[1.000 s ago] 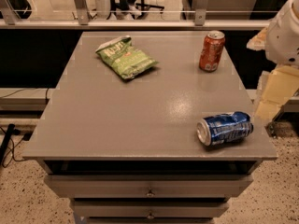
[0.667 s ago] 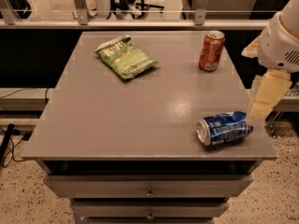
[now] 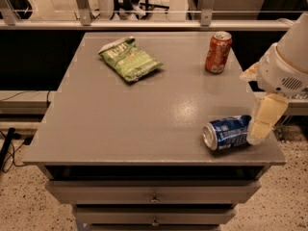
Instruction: Pick pepsi can
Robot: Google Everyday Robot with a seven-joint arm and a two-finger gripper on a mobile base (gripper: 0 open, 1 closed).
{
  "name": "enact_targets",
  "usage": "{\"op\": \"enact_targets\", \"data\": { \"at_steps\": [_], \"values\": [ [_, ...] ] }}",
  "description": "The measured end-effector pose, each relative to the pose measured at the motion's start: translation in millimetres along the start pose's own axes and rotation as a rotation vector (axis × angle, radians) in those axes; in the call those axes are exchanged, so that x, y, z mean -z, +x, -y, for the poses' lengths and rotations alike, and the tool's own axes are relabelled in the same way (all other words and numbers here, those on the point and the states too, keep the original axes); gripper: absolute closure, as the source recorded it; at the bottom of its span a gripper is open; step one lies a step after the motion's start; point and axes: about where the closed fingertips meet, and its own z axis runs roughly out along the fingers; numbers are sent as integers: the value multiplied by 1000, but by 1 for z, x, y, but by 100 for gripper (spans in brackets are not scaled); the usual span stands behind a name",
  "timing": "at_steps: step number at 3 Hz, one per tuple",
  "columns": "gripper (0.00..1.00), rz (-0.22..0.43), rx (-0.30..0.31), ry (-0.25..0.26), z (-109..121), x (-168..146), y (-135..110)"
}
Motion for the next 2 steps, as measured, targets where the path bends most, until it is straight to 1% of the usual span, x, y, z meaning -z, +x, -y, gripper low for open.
{"op": "enact_targets", "data": {
  "at_steps": [1,2],
  "values": [
    [0,24,3,-27,-7,-13,2],
    [0,40,21,-63,-16,-27,-4]
  ]
}}
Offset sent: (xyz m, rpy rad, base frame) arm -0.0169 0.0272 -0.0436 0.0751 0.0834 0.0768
